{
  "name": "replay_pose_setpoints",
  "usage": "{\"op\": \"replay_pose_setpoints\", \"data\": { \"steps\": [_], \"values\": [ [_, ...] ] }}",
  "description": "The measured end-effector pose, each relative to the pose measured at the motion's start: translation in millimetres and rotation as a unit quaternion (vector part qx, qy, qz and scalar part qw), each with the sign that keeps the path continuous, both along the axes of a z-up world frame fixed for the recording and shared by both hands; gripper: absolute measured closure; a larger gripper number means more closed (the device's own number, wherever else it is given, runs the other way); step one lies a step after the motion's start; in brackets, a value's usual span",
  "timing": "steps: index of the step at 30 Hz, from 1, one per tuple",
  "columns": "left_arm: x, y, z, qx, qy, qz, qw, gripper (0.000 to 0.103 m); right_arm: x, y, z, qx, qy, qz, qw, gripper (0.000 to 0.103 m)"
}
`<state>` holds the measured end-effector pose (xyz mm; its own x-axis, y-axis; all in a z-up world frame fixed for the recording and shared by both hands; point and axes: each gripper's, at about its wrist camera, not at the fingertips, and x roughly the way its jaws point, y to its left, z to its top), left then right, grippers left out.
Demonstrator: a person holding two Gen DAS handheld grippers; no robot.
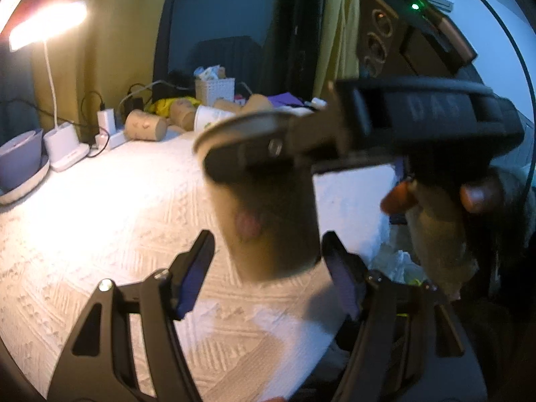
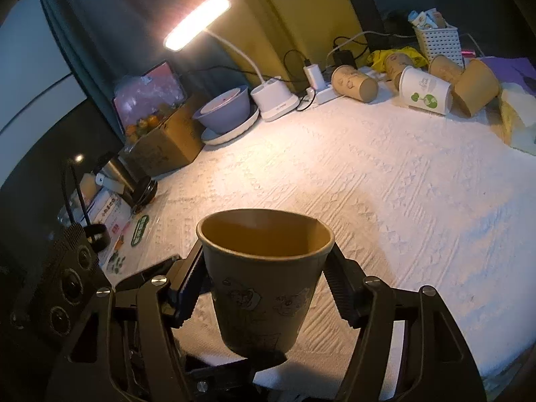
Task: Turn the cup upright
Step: 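Grasp the cup with the right tool while the left tool releases it, then lower the upright cup onto the table with the right tool and open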
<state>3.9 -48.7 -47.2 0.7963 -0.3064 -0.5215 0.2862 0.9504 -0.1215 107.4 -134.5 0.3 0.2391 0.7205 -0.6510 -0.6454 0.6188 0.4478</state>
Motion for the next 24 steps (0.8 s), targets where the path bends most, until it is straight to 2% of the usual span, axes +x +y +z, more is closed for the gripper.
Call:
{"op": "replay_pose_setpoints", "data": {
  "steps": [8,12,14,15,18,20,24],
  "values": [
    [9,23,-6,-0.019,0.045,0.038,0.9981,0.035,18,-10,7,-0.013,-0.051,-0.056,0.997,0.034],
    [10,36,-7,-0.012,0.055,0.060,0.9966,0.035,27,-10,2,-0.025,-0.067,-0.068,0.995,0.034],
    [10,43,-7,-0.011,0.055,0.075,0.9957,0.028,32,-7,-2,-0.041,-0.081,-0.074,0.993,0.033],
    [9,48,-6,-0.014,0.053,0.082,0.9951,0.025,33,-5,-4,-0.046,-0.085,-0.075,0.993,0.033],
    [9,65,-5,-0.026,0.050,0.110,0.9924,0.024,38,1,-12,-0.063,-0.099,-0.077,0.990,0.034],
    [13,80,-8,-0.049,0.056,0.131,0.9886,0.024,41,8,-18,-0.078,-0.112,-0.077,0.988,0.034],
    [15,93,-10,-0.075,0.064,0.143,0.9848,0.024,46,20,-27,-0.096,-0.131,-0.074,0.984,0.033]
  ]
}}
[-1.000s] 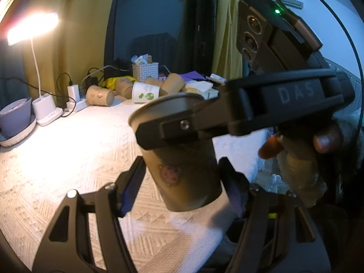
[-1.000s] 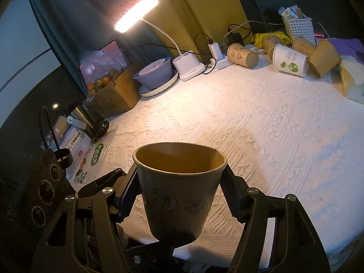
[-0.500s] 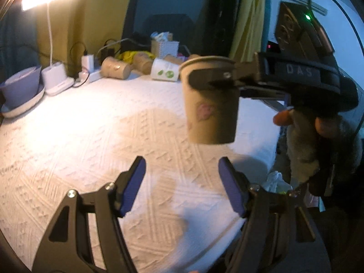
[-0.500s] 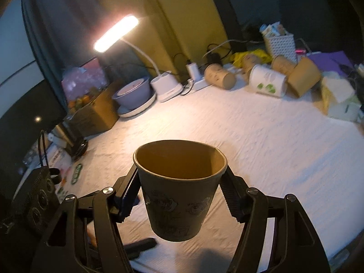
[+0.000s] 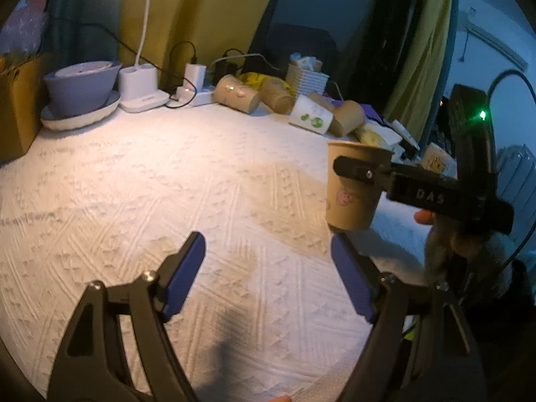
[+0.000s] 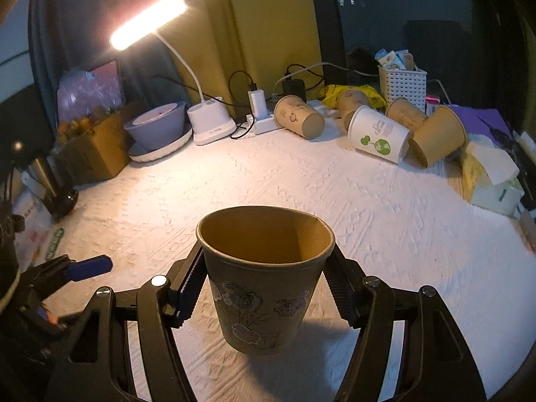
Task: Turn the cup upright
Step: 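Lower the upright cup onto the table with the right tool and open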
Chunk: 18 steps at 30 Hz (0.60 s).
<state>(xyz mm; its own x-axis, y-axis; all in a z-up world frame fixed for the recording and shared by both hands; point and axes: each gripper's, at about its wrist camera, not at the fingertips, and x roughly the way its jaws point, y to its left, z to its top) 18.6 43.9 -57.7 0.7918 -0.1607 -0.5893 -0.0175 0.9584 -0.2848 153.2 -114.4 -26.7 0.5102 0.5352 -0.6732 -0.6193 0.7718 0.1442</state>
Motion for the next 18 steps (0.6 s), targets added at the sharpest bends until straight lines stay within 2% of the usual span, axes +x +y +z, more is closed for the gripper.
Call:
{"op": "replay_pose_setpoints", "data": {
  "steps": [10,18],
  "values": [
    [4,3,-1,-0.011,0.001,0.003,0.9999,0.024,-5,11,-6,-0.028,-0.049,0.000,0.998,0.033],
    [3,1,0,-0.007,-0.004,0.003,1.0000,0.024,-16,3,-5,-0.028,-0.052,0.000,0.998,0.033]
  ]
}}
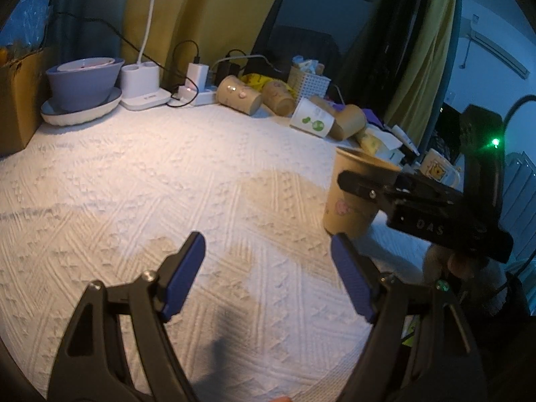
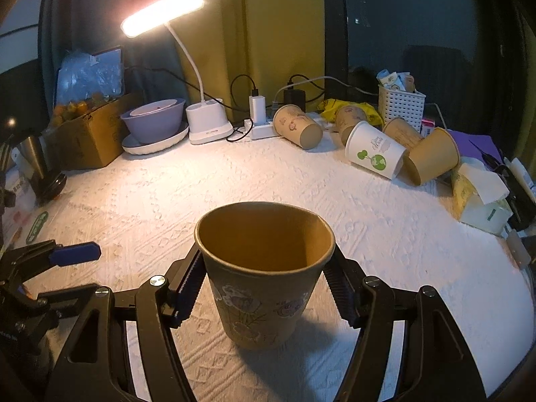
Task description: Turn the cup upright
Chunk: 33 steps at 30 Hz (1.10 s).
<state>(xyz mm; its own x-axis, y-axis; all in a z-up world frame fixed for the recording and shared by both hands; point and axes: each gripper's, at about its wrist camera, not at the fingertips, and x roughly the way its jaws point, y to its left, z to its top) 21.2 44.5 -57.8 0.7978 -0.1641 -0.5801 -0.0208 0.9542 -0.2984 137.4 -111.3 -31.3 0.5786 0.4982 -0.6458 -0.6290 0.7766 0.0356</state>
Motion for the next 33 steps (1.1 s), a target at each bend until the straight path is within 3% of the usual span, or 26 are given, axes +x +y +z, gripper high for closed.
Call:
{"op": "replay_pose_setpoints", "data": {
  "steps": [10,14,20,33],
  "values": [
    [-1,-4,0,0.012,-0.001,0.009,0.9999,0.023,-16,-3,-5,-0.010,0.004,0.007,1.000,0.033],
    [0,-4,-1,0.015,0.001,0.008,0.9999,0.023,-20,-4,-7,-0.015,-0.001,0.002,1.000,0.026],
    [0,-8,-2,0.025,0.004,0.013,0.9996,0.023,-25,-10,-7,-0.015,0.002,-0.002,1.000,0.024],
    [-14,-22,5,0.086,-0.024,0.049,0.9948,0.022,-47,-30,-3,-0.012,0.008,-0.015,1.000,0.023]
  ]
}}
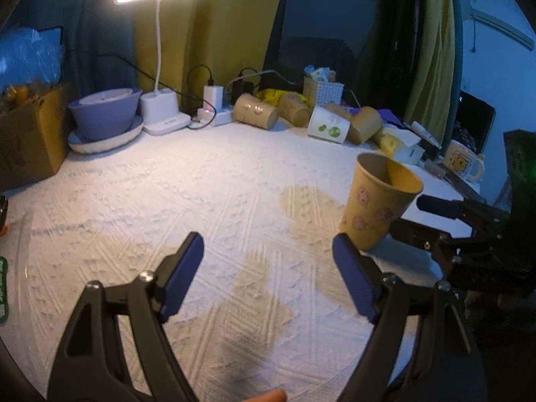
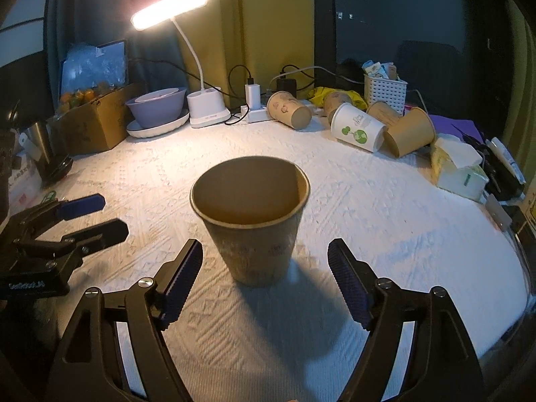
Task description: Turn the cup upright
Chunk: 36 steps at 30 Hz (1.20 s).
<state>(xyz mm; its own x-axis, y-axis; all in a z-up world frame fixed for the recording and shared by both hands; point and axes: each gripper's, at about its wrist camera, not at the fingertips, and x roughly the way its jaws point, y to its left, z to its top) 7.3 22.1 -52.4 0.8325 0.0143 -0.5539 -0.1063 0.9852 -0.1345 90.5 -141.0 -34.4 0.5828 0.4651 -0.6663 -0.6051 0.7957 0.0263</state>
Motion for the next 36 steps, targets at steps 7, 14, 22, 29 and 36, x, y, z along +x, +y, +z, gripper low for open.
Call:
{"op": "replay_pose_setpoints", "data": {
  "steps": [7,14,22,29,36],
  "values": [
    [-4,-18,3,0.003,0.007,-0.023,0.9997,0.022,-16,-12,9,0.003,-0.002,-0.009,1.000,0.023],
    [-12,-32,20,0.003,-0.017,-0.035,0.9992,0.022,-28,-27,23,0.012,-0.012,-0.025,1.000,0.023],
    [-20,-50,40,0.017,-0.045,-0.047,0.9977,0.022,-40,-38,51,0.021,-0.041,-0.032,0.998,0.023],
    [-33,-60,67,0.022,-0.088,-0.050,0.9946,0.022,-48,-46,72,0.027,-0.064,-0.036,0.997,0.023],
    [-40,-59,88,0.002,-0.120,-0.054,0.9914,0.021,-57,-50,94,0.035,-0.093,-0.037,0.994,0.023]
  ]
}}
